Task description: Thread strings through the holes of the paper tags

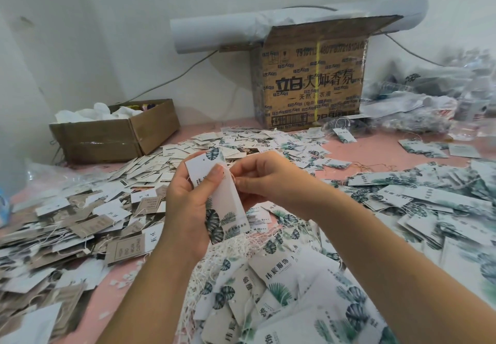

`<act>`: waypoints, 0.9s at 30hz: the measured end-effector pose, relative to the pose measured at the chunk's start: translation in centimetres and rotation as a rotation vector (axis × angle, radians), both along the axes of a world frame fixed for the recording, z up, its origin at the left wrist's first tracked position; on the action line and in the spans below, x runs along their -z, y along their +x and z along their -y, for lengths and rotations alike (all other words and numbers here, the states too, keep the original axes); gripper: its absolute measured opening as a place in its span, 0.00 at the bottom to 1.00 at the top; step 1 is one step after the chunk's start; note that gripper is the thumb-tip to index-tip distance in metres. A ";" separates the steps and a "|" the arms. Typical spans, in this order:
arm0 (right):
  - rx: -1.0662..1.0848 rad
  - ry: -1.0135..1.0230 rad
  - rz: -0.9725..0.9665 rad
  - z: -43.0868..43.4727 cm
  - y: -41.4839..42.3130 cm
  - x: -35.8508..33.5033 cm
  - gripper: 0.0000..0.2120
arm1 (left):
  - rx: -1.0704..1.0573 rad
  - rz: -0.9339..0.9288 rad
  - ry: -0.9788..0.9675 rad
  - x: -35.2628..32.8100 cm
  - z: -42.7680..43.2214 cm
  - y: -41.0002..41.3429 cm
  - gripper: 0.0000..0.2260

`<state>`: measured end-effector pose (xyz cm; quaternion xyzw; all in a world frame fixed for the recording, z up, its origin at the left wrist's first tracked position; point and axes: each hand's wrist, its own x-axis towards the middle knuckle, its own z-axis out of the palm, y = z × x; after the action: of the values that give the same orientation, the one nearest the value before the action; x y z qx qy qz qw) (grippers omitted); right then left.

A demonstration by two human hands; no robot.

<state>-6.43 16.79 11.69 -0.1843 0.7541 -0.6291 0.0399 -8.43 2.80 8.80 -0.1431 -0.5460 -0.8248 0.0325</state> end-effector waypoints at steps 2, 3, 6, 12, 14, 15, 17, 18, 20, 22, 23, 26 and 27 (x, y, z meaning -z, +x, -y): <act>0.000 0.054 0.001 0.2 0.1 0.1 0.08 | -0.013 -0.023 -0.016 0.2 -0.2 0.0 0.19; -0.006 0.071 0.005 0.2 0.1 0.1 0.09 | -0.027 -0.042 -0.031 0.3 -0.3 0.0 0.18; -0.070 0.054 0.062 -0.2 0.1 -0.1 0.16 | -0.087 -0.104 -0.059 0.6 -0.3 0.0 0.15; -0.001 0.058 0.042 0.0 0.2 -0.2 0.06 | -0.046 -0.118 -0.121 0.9 -0.2 -0.1 0.12; 0.058 0.099 0.001 -0.1 0.0 -0.4 0.08 | 0.030 -0.120 -0.130 0.8 0.4 -0.4 0.08; 0.062 0.124 0.001 -0.4 0.0 -0.5 0.09 | 0.046 -0.117 -0.135 0.7 0.8 -0.7 0.07; 0.019 0.241 0.008 -1.4 0.2 -0.9 0.08 | 0.008 -0.080 -0.216 1.0 1.7 -1.3 0.13; -0.035 0.332 0.016 -2.0 0.4 -1.1 0.07 | -0.023 -0.040 -0.293 1.3 2.1 -1.7 0.14; -0.187 0.488 0.083 -2.8 0.8 -1.3 0.07 | -0.046 0.047 -0.491 2.3 2.7 -2.4 0.13; -0.320 0.573 0.192 -3.0 1.1 -1.2 0.10 | -0.020 0.084 -0.721 3.6 3.0 -2.9 0.09; -0.368 0.608 0.237 -3.0 1.1 -1.2 0.10 | -0.005 0.070 -0.831 4.1 3.0 -3.1 0.06; -0.447 0.702 0.306 -2.3 1.2 -0.9 0.06 | 0.003 -0.010 -1.099 5.0 2.6 -3.2 0.02; -0.456 0.732 0.322 -2.0 1.2 -0.8 0.06 | -0.002 -0.017 -1.173 5.3 2.6 -3.3 0.03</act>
<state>-5.18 18.78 12.46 -0.2192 0.8510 -0.3171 0.3566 -11.69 0.18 3.50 -0.1433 -0.9111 -0.3836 -0.0469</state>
